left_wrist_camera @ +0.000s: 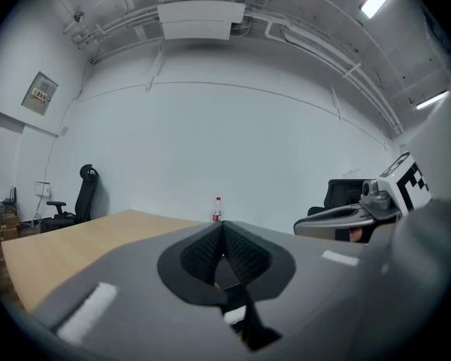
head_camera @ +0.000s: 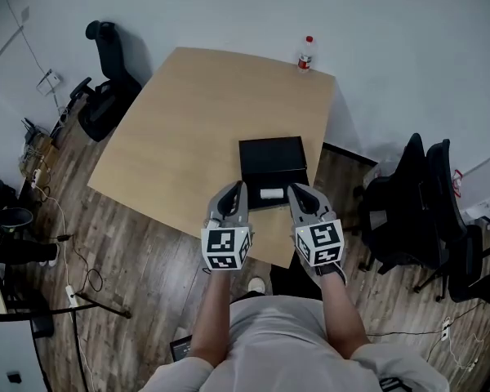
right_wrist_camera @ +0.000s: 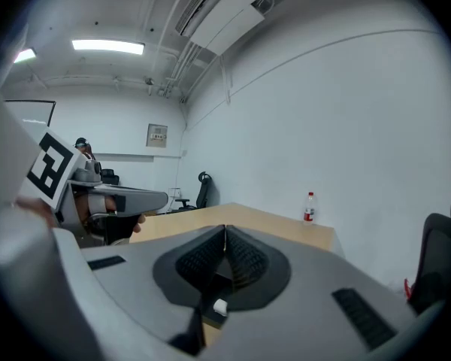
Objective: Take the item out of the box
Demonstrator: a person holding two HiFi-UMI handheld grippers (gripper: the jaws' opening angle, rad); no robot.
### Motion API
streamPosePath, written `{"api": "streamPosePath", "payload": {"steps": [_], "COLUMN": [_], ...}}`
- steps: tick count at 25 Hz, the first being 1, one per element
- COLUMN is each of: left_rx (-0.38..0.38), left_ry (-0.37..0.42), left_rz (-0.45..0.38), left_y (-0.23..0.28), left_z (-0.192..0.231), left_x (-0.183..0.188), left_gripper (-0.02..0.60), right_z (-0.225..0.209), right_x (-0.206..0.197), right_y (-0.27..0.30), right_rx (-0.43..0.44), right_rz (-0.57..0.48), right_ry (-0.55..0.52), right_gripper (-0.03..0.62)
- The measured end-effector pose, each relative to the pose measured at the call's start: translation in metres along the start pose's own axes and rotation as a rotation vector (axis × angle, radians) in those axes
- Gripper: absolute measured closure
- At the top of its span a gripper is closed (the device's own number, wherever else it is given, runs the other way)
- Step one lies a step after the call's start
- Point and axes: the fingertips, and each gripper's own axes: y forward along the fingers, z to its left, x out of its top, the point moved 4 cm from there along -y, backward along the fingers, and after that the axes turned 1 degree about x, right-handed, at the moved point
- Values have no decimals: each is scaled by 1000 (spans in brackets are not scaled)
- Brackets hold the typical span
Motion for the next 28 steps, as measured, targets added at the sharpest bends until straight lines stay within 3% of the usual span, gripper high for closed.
{"api": "streamPosePath", "payload": {"steps": [13,28], "left_rx": [16,7], "left_ry": [-42,-51], "left_rz": [118,185], "left_y": [59,100], "left_z": [19,45], "left_x": [-58,-82], "left_gripper": [572,572], "right_z": [-23,-29], "right_x": [-59,-129], "right_y": [69,129], "right_rx": [121,354], "right_rz": [235,522], "right_ry": [-53,-267], "right_gripper": [579,578]}}
